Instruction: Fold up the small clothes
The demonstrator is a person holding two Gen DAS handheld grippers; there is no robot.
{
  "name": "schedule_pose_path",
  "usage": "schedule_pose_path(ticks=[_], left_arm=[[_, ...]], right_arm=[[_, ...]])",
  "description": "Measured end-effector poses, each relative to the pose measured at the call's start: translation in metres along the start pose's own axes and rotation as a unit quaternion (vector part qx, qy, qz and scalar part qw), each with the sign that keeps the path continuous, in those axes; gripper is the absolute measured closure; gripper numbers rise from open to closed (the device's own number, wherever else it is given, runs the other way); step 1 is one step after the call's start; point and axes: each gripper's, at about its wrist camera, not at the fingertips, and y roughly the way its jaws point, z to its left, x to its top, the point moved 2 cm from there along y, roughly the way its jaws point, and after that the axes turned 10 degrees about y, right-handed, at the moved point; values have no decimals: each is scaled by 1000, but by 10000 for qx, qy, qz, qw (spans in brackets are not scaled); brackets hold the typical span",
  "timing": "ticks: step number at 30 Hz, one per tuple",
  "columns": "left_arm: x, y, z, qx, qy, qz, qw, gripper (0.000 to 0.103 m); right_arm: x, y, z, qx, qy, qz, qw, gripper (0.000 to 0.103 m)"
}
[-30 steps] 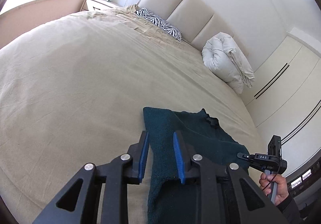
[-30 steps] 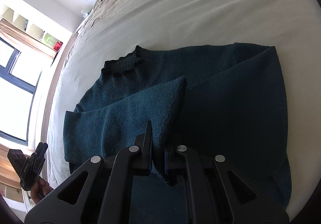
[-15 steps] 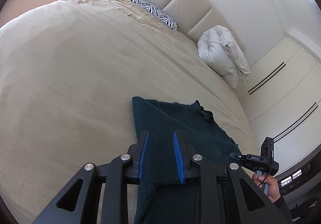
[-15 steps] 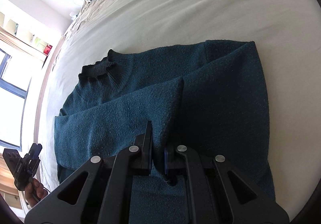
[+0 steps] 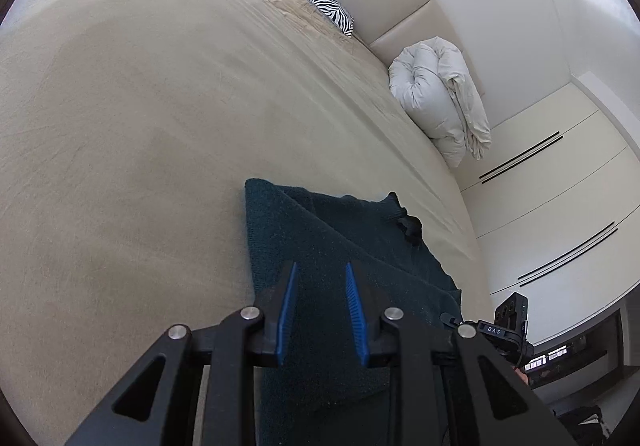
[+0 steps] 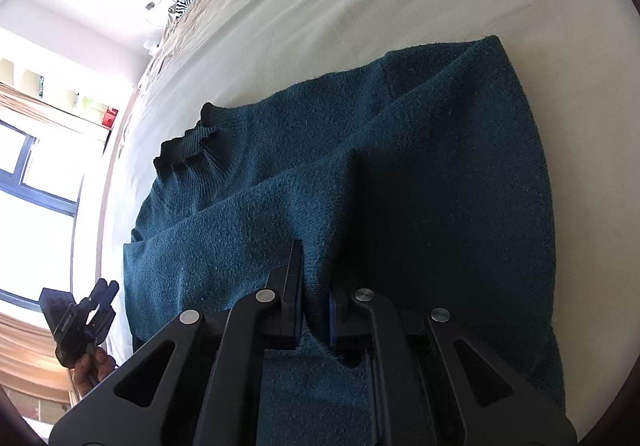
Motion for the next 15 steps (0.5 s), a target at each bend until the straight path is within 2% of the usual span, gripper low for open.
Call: schedule_pose_path(ticks=[4, 6, 8, 9, 15], left_arm=[[12, 29, 8, 135, 147, 267, 9994, 76], [14, 42, 16, 78, 76, 397, 9992, 79], [14, 49, 24, 68, 0, 478, 9988, 98], [14, 49, 28, 66, -21, 503, 9987, 100], [2, 36, 25, -79, 115, 552, 9984, 99]], right_arm=[[0, -1, -10, 383, 138, 24, 9992, 94], [-1, -1, -12, 465, 84, -8, 9989, 94], [-2, -2, -15, 547, 84, -30, 9985, 94], [-2, -2, -16, 594, 105, -30, 9982, 94], [-4, -9, -17, 700, 77, -76, 9975, 92]])
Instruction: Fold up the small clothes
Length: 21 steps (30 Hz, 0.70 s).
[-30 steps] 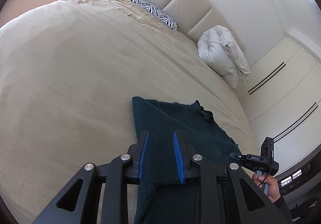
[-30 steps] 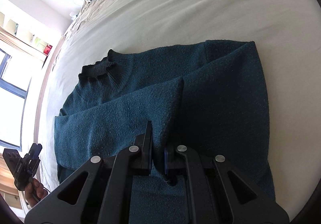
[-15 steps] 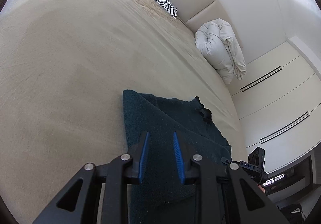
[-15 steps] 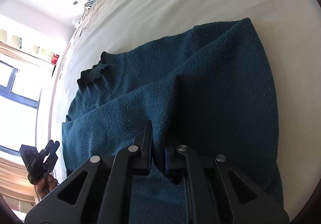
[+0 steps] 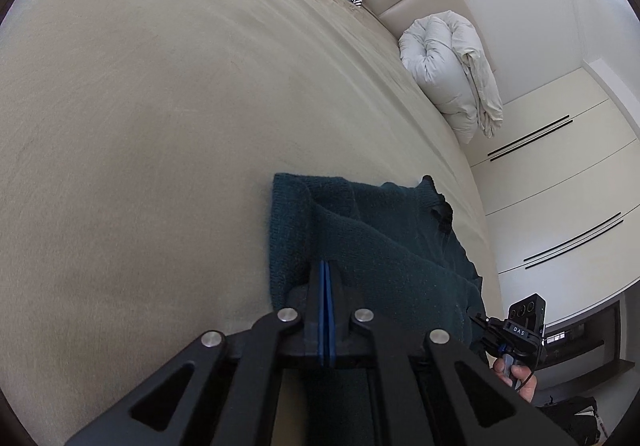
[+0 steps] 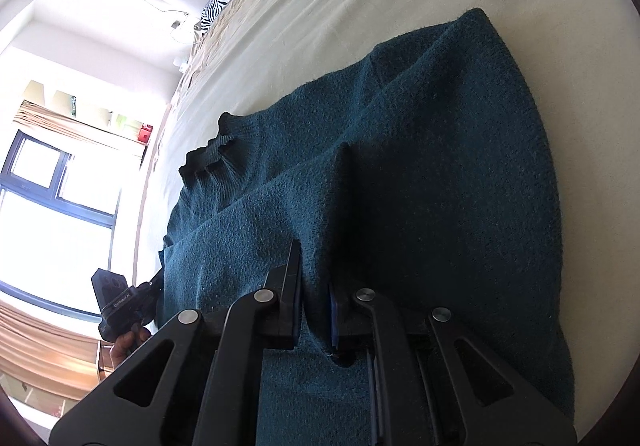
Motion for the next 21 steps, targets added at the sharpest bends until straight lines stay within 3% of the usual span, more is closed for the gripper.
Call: schedule_pose_path(ticks=[2, 11, 18, 21], left_arm=[[-9, -6, -8, -73, 130, 10, 9999, 93], [-51, -35, -28, 81, 492, 67, 9987, 93], [-86, -49, -41, 131, 780, 185, 9967, 89], [-95, -57, -41, 79, 727, 188, 9971, 87]], right_arm=[[-5, -4, 1, -3, -35, -25, 10000, 89], [-23, -31, -11, -156, 73, -119, 9998, 89], [-28, -61, -28, -270, 451, -476, 9975, 88], [-31, -70, -20, -41, 350, -563, 9978, 88]])
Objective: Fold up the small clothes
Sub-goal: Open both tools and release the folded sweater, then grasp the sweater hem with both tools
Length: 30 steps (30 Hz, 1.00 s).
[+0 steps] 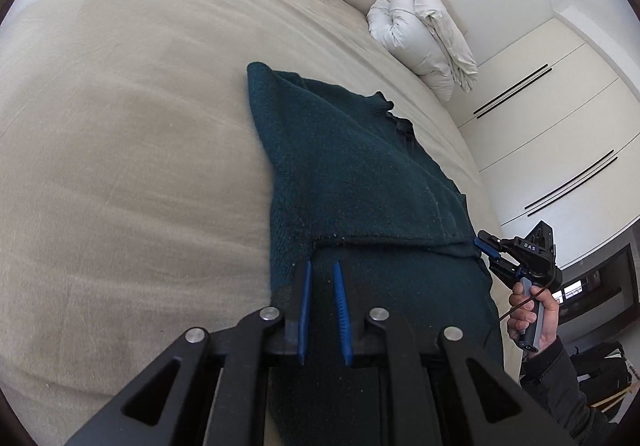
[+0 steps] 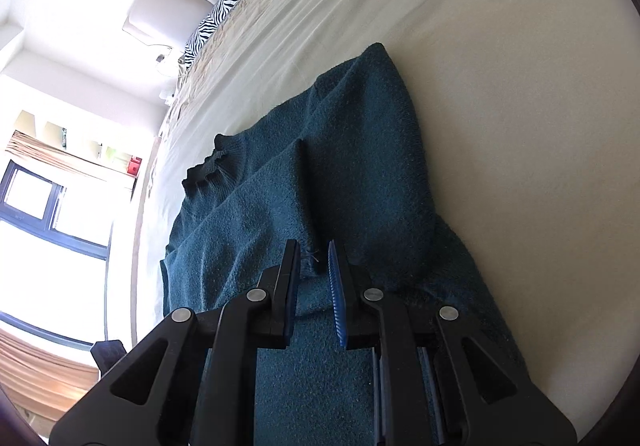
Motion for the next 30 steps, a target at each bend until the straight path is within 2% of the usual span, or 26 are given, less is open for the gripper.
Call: schedule_pose_path(ticks=[4, 6, 7, 9, 11, 13, 14, 15, 19, 23, 30], left_arm=[[-14, -11, -3, 12, -58, -64, 10000, 76], [-23, -18, -6, 29, -126, -109, 9999, 69], [-28, -22, -7, 16, -170, -140, 9998, 64], [-39, -32, -12, -6, -232, -175, 9996, 54], [-51, -42, -18, 13, -291, -206, 9994, 37], [-66, -54, -22, -30, -411, -232, 9989, 35], [-75, -60, -24, -61, -462, -229, 9987, 35], [-83, -67, -26, -75, -502, -255, 9984, 34], [-117, -86, -32, -62, -762, -221, 9968, 32], [-151, -93, -48, -61, -787, -17, 9969, 32], [-183, -102, -60, 36, -793, 47, 9968, 31]], right_arm=[[-7, 8, 16, 200, -164, 100, 9996, 88], [-12, 24, 13, 26, -207, 321, 9993, 81], [-16, 30, 9, -100, -239, 409, 9988, 81], [-25, 23, 3, -15, -208, 352, 9992, 80], [-35, 4, 0, 83, -187, 272, 9994, 77], [-48, -26, -5, 91, -288, 95, 9995, 59], [-56, -44, -8, 47, -365, -69, 9993, 45], [-64, -63, -11, 35, -449, -241, 9987, 41], [-99, -128, -34, 103, -570, -474, 9972, 41], [-134, -172, -68, -194, -573, -535, 9967, 41], [-178, -209, -120, -625, -514, -437, 9958, 41]])
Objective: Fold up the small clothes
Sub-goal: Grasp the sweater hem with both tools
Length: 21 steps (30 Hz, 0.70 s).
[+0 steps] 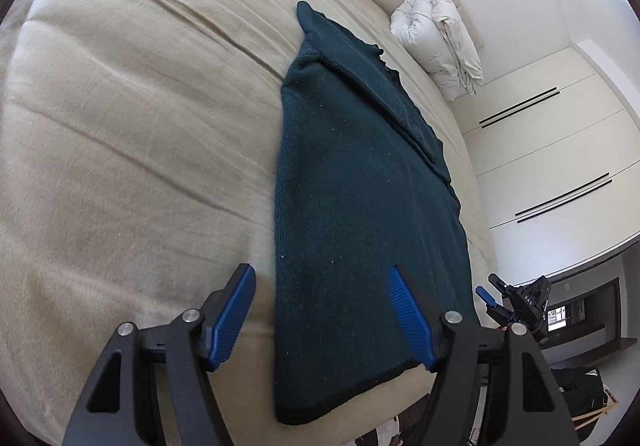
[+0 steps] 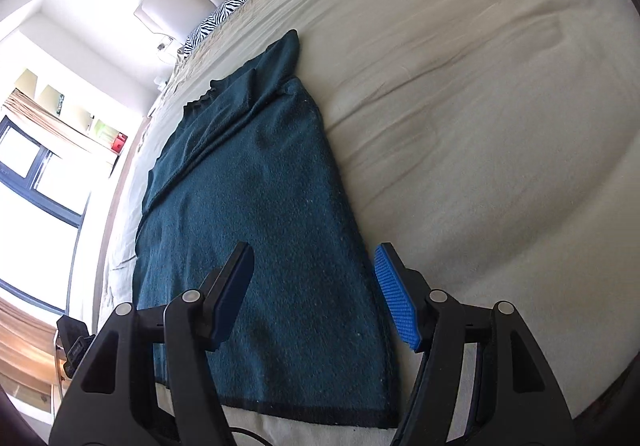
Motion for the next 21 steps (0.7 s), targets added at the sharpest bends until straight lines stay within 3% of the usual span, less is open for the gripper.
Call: schedule_pose_path(ticks=[12, 21], left_arm=[[-19, 3, -8, -16, 204, 470, 9987, 32], [-24, 8, -10, -70, 221, 865, 9960, 44]], right_arm=[[-24, -7, -20, -213, 7, 242, 9995, 41], [-28, -21, -24, 60, 172, 424, 9989, 41]])
